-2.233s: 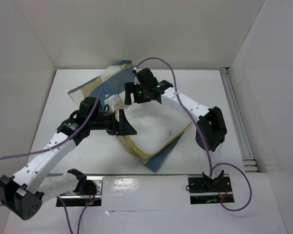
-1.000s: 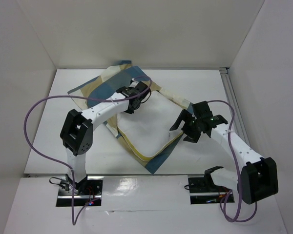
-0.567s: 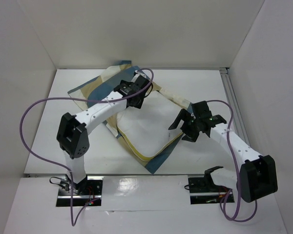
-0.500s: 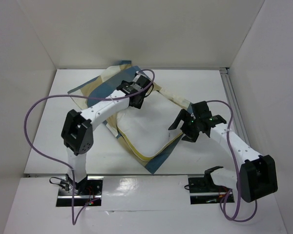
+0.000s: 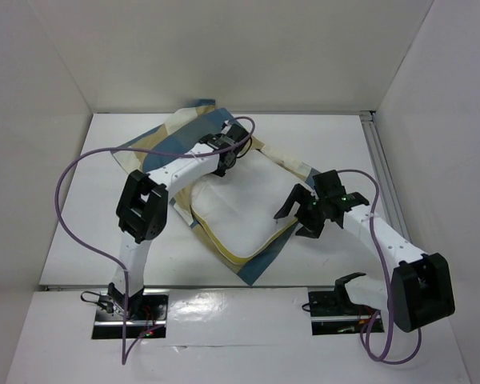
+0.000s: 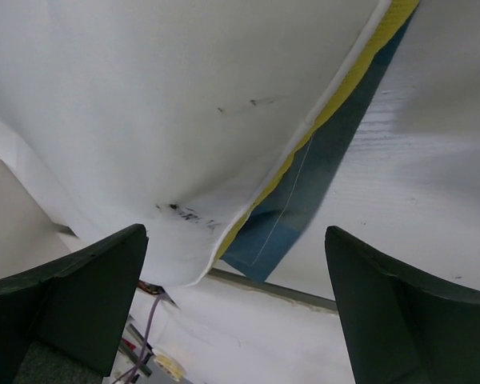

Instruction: Put the pillow into the pillowcase

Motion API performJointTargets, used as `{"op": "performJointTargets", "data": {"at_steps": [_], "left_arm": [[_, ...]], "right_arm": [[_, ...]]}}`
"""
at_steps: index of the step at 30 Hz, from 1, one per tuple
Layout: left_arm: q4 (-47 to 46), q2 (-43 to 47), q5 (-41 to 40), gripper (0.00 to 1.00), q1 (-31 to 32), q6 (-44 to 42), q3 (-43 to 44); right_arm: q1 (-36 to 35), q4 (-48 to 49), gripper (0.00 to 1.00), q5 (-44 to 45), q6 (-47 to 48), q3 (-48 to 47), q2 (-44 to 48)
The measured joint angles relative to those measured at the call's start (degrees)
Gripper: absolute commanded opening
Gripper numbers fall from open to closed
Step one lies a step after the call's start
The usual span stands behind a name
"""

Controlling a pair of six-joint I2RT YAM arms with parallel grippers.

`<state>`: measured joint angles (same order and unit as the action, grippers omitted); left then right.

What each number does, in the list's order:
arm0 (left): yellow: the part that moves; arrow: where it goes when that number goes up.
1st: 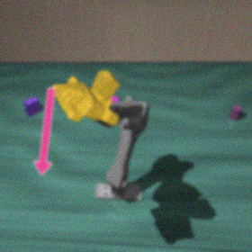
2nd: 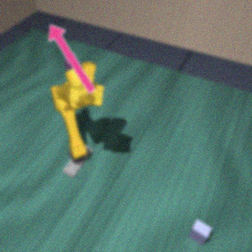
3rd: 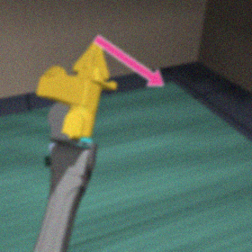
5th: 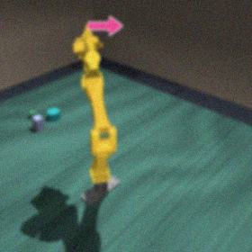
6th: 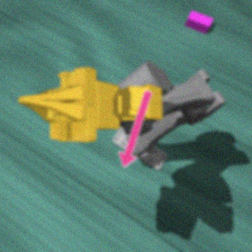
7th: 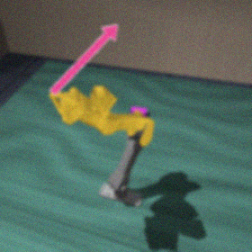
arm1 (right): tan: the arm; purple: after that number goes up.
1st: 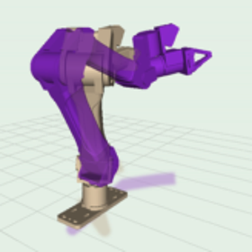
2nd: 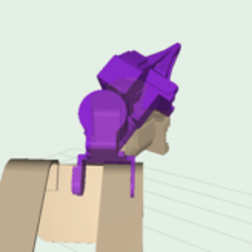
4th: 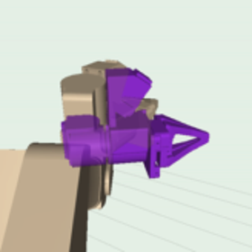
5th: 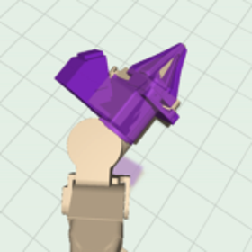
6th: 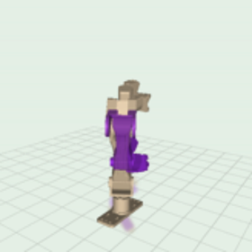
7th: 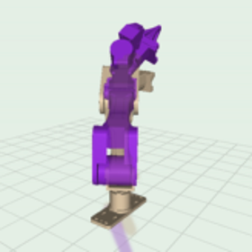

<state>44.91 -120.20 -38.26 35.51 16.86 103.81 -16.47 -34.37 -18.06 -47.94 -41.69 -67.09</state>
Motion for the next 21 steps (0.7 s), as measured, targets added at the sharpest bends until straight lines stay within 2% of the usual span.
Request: {"op": "performJointTargets", "data": {"at_steps": [2, 3, 6, 8, 11, 12, 13, 14, 18, 21], "left_arm": [[0.3, -0.4, 0.0, 0.36, -1.0, 0.2, 0.7], [0.3, -0.6, 0.0, 0.23, -1.5, 0.2, 1.0], [0.7, -1.0, 0.0, 0.00, -2.3, 0.3, 1.7], [1.1, -1.0, 0.7, 0.00, -2.6, 0.2, 2.1], [1.7, -0.9, 3.7, 0.00, -2.6, 0.0, 2.3], [2.0, -0.8, 5.2, 0.00, -2.6, -0.1, 2.3], [2.2, -0.6, 6.8, 0.00, -2.6, -0.1, 2.3], [2.3, 0.1, 10.6, 0.00, -2.7, -0.2, 2.1], [1.8, 4.1, 22.9, 0.00, -2.7, -0.4, 0.9], [0.5, 7.8, 33.6, 0.00, -2.7, 0.0, 1.9]], "right_arm": [[0.0, 0.9, 0.99, -0.6, -0.2, 0.1, -0.2], [-0.1, 1.5, 0.99, -0.9, -0.2, 0.2, -0.4], [-0.9, 4.9, 0.99, -2.0, -0.6, 0.7, -1.9], [-2.0, 7.1, 0.96, -2.9, -0.9, 1.0, -3.3], [-4.0, 11.5, 0.69, -3.8, -1.6, 1.2, -6.4], [-4.7, 13.1, 0.40, -3.9, -1.8, 1.2, -7.8], [-5.0, 14.3, 0.25, -4.0, -1.6, 1.2, -9.0], [-5.2, 15.7, 0.03, -4.3, -2.1, 1.0, -10.3], [-5.8, 18.0, 0.00, -5.2, -2.5, -2.5, -15.3], [-6.1, 16.7, 0.00, -5.2, -0.7, -10.6, -20.3]]}}
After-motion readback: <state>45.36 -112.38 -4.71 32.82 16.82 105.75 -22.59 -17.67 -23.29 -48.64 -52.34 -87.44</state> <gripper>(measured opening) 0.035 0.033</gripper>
